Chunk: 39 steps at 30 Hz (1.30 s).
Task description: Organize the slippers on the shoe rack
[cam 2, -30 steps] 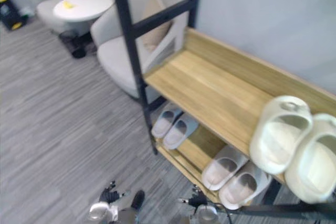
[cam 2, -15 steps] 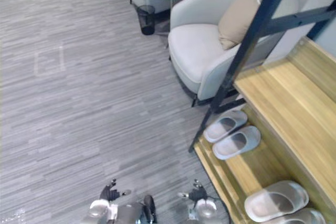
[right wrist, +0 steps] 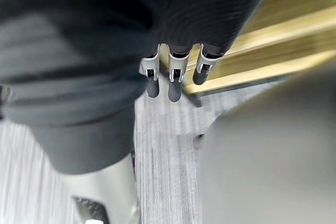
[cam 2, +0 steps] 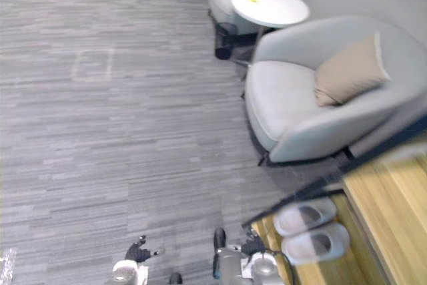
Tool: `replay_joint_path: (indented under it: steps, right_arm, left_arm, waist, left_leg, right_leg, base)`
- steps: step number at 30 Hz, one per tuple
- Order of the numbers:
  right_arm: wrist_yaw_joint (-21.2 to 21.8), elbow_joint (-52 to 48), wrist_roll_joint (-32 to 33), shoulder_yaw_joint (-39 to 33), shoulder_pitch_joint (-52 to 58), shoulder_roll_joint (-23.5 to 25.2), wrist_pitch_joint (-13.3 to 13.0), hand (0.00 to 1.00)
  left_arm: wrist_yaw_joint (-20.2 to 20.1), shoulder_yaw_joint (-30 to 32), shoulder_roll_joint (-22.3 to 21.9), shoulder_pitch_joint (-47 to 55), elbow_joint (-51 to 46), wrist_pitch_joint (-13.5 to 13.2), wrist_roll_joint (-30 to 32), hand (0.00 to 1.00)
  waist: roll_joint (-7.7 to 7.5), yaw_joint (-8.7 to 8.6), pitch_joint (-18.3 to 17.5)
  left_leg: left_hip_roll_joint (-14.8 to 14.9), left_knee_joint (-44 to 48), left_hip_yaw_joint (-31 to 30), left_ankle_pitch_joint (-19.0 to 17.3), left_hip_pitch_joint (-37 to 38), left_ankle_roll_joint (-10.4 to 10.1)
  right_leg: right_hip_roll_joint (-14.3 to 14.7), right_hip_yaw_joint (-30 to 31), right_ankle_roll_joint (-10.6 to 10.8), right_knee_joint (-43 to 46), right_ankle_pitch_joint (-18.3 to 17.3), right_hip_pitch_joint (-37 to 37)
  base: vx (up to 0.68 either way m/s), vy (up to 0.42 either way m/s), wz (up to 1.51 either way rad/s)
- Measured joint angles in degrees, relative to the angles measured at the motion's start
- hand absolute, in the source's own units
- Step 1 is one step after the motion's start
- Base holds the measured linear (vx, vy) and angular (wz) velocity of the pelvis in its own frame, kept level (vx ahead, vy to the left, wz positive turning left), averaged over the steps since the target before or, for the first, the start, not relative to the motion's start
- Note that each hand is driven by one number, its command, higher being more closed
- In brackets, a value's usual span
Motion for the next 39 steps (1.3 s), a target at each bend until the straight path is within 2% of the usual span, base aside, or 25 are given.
replay_joint_path:
  steps: [2, 3, 4, 5, 9, 11, 13, 14, 15, 18, 19, 20, 22, 24, 27, 28, 29, 30, 31, 32, 33, 35, 36, 37, 39]
  right_arm:
    - [-0.01, -1.06, 0.29, 0.16, 0.61, 0.2, 0.41, 0.0]
    - [-0.05, -1.97, 0.42, 0.45, 1.22, 0.59, 0.43, 0.0]
    - [-0.12, -3.24, 0.83, 0.69, 1.83, 1.44, 0.39, 0.0]
    - [-0.15, -4.17, 1.08, 0.82, 2.31, 2.19, 0.3, 0.0]
    - [-0.34, -5.15, 2.07, 0.83, 2.33, 2.79, 0.42, 0.0]
    - [-0.44, -5.1, 2.07, 0.7, 2.62, 2.81, 0.62, 0.0]
    - [-0.79, -4.27, 2.07, 0.12, 2.59, 2.1, 0.56, 0.0]
    - [-0.83, -3.8, 2.07, 0.13, 2.44, 1.9, 0.55, 0.0]
    - [-0.86, -1.78, 2.04, 0.07, 1.88, 2.42, 1.02, 0.0]
    - [-0.57, -0.97, 1.98, -1.75, 2.69, 3.23, 0.96, 0.0]
    - [-0.27, -1.44, 1.96, -2.28, 3.16, 3.7, 0.92, 0.0]
    - [-0.04, -1.61, 1.97, -2.1, 3.08, 3.89, 0.86, 0.0]
    - [0.25, -2.87, 1.95, -2.08, 3.41, 4.09, 0.71, 0.0]
    - [0.28, -3.68, 1.96, -2.15, 3.42, 4.16, 0.26, 0.0]
    - [0.34, -5.31, 1.97, -3.46, 3.26, 4.2, -0.17, 0.0]
    - [0.34, -5.33, 1.99, -3.7, 3.23, 4.2, -0.31, 0.0]
    - [0.33, -5.11, 1.95, -4.3, 2.92, 4.03, -0.32, 0.0]
    - [0.33, -5.09, 1.96, -4.28, 2.79, 3.87, -0.3, 0.0]
    - [0.32, -4.83, 1.91, -4.28, 2.73, 3.64, -0.09, 0.0]
    - [0.29, -5.01, 1.92, -4.37, 2.33, 3.0, 0.12, 0.0]
    - [0.27, -5.14, 1.92, -4.34, 2.19, 3.08, 0.27, 0.0]
    - [0.37, -5.44, 1.86, -4.12, 2.08, 3.09, 0.43, 0.0]
    - [0.43, -5.58, 1.91, -3.43, 2.2, 2.98, 0.58, 0.0]
    - [0.45, -5.52, 1.94, -1.53, 2.61, 3.17, 0.93, 0.0]
    - [0.51, -5.1, 1.95, -0.7, 3.11, 4.39, 1.05, 0.0]
  left_arm:
    - [0.04, 3.63, -1.84, -0.53, -0.29, 0.12, -0.03, 0.0]
    - [0.06, 4.84, -2.45, -0.23, -1.06, 0.13, -0.07, 0.0]
    - [0.06, 5.23, -2.76, 0.32, -2.43, 0.12, -0.09, 0.0]
    - [0.06, 5.23, -2.95, 0.37, -3.86, 0.17, -0.12, 0.0]
    - [0.07, 5.22, -4.01, -0.04, -6.54, -0.01, -0.16, 0.0]
    - [0.07, 5.23, -4.02, -0.37, -6.46, 0.06, -0.17, 0.0]
    - [0.05, 5.01, -4.13, 0.02, -6.4, 0.05, -0.16, 0.0]
    - [0.05, 5.07, -4.1, 0.37, -6.46, -0.01, -0.24, 0.0]
    - [0.06, 5.21, -3.41, -0.1, -6.24, 0.06, -0.32, 0.0]
    - [0.02, 5.05, -2.77, 0.29, -5.05, 0.01, -0.32, 0.0]
    - [0.02, 5.11, -2.71, 0.32, -4.68, 0.07, -0.33, 0.0]
    - [0.02, 5.11, -2.14, 0.37, -4.25, 0.13, -0.32, 0.0]
    - [0.03, 5.18, -1.73, 1.08, -4.1, 0.4, -0.3, 0.0]
    - [0.01, 5.2, -1.76, 1.54, -4.1, 0.44, -0.31, 0.0]
    - [-0.03, 5.96, -2.8, 0.89, -3.35, 0.53, -0.29, 0.0]
    - [-0.06, 6.03, -2.87, 0.71, -3.21, 0.51, -0.28, 0.0]
    - [-0.14, 5.87, -3.02, -0.35, -2.72, 0.48, -0.22, 0.0]
    - [-0.16, 5.63, -2.99, -0.64, -2.58, 0.46, -0.18, 0.0]
    - [-0.19, 5.61, -3.15, -0.81, -1.95, 0.39, -0.1, 0.0]
    - [-0.17, 6.43, -4.21, -0.76, -1.56, 0.32, -0.09, 0.0]
    - [-0.19, 6.73, -4.33, -0.57, -1.54, 0.31, -0.1, 0.0]
    - [-0.22, 7.42, -4.91, -0.91, -1.64, 0.37, -0.1, 0.0]
    - [-0.33, 8.89, -5.11, -0.16, -1.83, 0.48, -0.1, 0.0]
    - [-0.29, 10.39, -5.0, 1.07, -2.92, 0.43, -0.1, 0.0]
    - [-0.23, 11.93, -4.93, 1.92, -4.78, 0.45, -0.15, 0.0]
  waist:
    - [0.35, 0.09, 0.43]
    - [0.09, 0.74, 0.88]
    - [0.0, 1.78, 1.25]
    - [-0.39, 2.47, 1.4]
    - [-0.18, 3.51, 0.88]
    - [-0.44, 3.61, 1.04]
    - [-0.26, 4.14, 0.57]
    - [0.28, 4.58, 0.27]
    - [-1.56, 5.21, 0.2]
    - [-2.53, 5.29, 0.03]
    - [-3.42, 5.16, 0.31]
    - [-3.93, 4.95, 0.38]
    - [-3.68, 3.84, 0.32]
    - [-3.67, 3.55, 0.27]
    - [-3.25, 2.96, 0.44]
    - [-3.24, 2.83, 0.44]
    - [-3.37, 1.91, 0.37]
    - [-3.44, 1.6, 0.37]
    - [-3.2, 0.94, 0.26]
    - [-1.22, 1.46, -0.49]
    - [-0.93, 1.75, -0.55]
    - [-0.05, 1.61, -0.03]
    - [1.08, 1.11, 0.37]
    - [1.17, 1.97, 0.32]
    - [1.13, 3.23, 0.62]
  left_leg:
    - [1.84, 16.33, 2.79, 0.21, -6.01, -2.04]
    - [3.93, 26.68, 6.61, 1.58, -9.57, -4.58]
    - [7.83, 35.67, 12.04, 1.24, -12.32, -4.13]
    - [10.72, 39.65, 16.38, 0.76, -14.52, -3.26]
    - [14.17, 36.03, 22.89, 0.86, -22.37, -2.75]
    - [13.32, 28.52, 27.06, 1.44, -23.9, -1.72]
    - [9.37, 10.91, 32.27, 8.26, -23.99, 1.99]
    - [8.79, 8.97, 31.96, 11.13, -24.07, 3.27]
    - [5.54, 8.64, 31.29, 11.57, -23.19, 4.51]
    - [-0.36, 6.18, 28.35, 8.0, -17.58, 5.66]
    - [-2.63, 5.16, 26.66, 6.22, -13.91, 6.13]
    - [-3.78, 4.88, 25.11, 4.89, -11.35, 6.32]
    - [-4.31, 3.77, 21.67, 2.4, -5.56, 6.56]
    - [-4.36, 1.0, 19.65, 1.61, -1.48, 6.46]
    - [-3.67, -4.68, 15.97, 0.34, 5.44, 5.32]
    - [-3.59, -5.29, 15.64, 0.23, 6.06, 5.12]
    - [-3.34, -7.55, 13.48, -0.55, 9.29, 3.74]
    - [-3.34, -7.99, 12.51, -1.02, 10.3, 2.94]
    - [-2.84, -7.99, 11.03, -1.83, 12.24, 1.56]
    - [-0.42, -6.36, 10.8, -2.0, 12.88, 0.77]
    - [-0.22, -4.37, 10.99, -1.4, 12.39, -0.18]
    - [0.59, 7.84, 11.94, 0.19, 8.61, -1.5]
    - [3.12, 27.98, 12.78, 7.21, 1.54, -1.62]
    - [6.49, 42.7, 13.99, 12.12, -3.92, -1.92]
    - [10.86, 53.6, 17.47, 9.37, -10.45, -0.47]
  right_leg:
    - [0.61, -3.39, -1.58, -1.36, -2.6, 4.85]
    - [1.1, -4.02, -2.26, -2.68, -3.51, 8.52]
    - [1.87, -5.03, -3.17, -4.2, -4.29, 12.76]
    - [1.86, -6.08, -3.26, -5.87, -4.98, 16.08]
    - [0.68, -10.29, -1.38, -11.4, -6.77, 21.79]
    - [-0.8, -12.96, -0.11, -12.84, -7.45, 24.05]
    - [-2.6, -16.2, 3.37, -13.02, -9.66, 25.8]
    - [-2.49, -16.24, 4.12, -12.93, -10.25, 26.11]
    - [-5.12, -16.8, 5.35, -12.17, -11.02, 27.2]
    - [-11.66, -14.5, 6.15, 7.22, -11.13, 23.92]
    - [-14.8, -11.22, 4.53, 22.23, -7.9, 19.62]
    - [-15.5, -8.49, 3.59, 31.59, -6.88, 16.28]
    - [-12.69, -4.78, 3.87, 43.3, -10.0, 9.28]
    - [-10.49, -4.84, 4.12, 43.35, -12.03, 4.24]
    - [-5.42, -7.64, 2.67, 25.82, -13.3, -5.07]
    - [-4.78, -7.85, 2.57, 22.54, -12.69, -5.69]
    - [-2.27, -7.0, 2.21, 7.11, -6.63, -6.7]
    - [-1.56, -6.12, 1.82, 2.9, -4.0, -6.74]
    - [-0.66, -4.47, -1.98, 2.22, 3.56, -5.93]
    - [0.24, -5.4, -3.02, 4.91, 2.35, -5.44]
    - [0.26, -5.63, -3.1, 6.29, 0.64, -5.4]
    - [0.49, -6.58, -3.16, 7.53, -2.92, -2.58]
    - [1.45, -7.28, -3.57, 5.23, -5.23, 3.59]
    - [2.61, -6.44, -4.09, 2.65, -7.4, 8.82]
    - [3.55, -4.68, -4.72, 0.69, -10.55, 15.14]
  base:
    - [0.43, -0.2, 0.89]
    - [0.42, -0.168, 0.58]
    - [0.47, -0.173, 0.46]
    - [0.42, -0.15, 0.34]
    - [0.3, -0.029, 0.48]
    - [0.27, 0.106, 0.75]
    - [0.39, 0.202, 0.81]
    - [0.41, 0.233, 0.59]
    - [0.42, 0.228, 0.61]
    - [0.49, 0.283, 0.75]
    - [0.49, 0.25, 0.79]
    - [0.5, 0.215, 0.86]
    - [0.55, 0.127, 0.88]
    - [0.46, 0.054, 0.58]
    - [0.58, -0.004, 0.5]
    - [0.7, -0.069, 0.73]
    - [0.63, -0.091, 0.78]
    - [0.8, -0.144, 1.08]
    - [0.71, -0.16, 0.67]
    - [0.69, -0.151, 0.53]
    - [0.68, -0.159, 0.24]
    - [0.51, -0.13, 0.23]
    - [0.63, -0.132, 0.04]
    - [0.75, -0.145, -0.13]
    - [0.61, -0.077, -0.39]
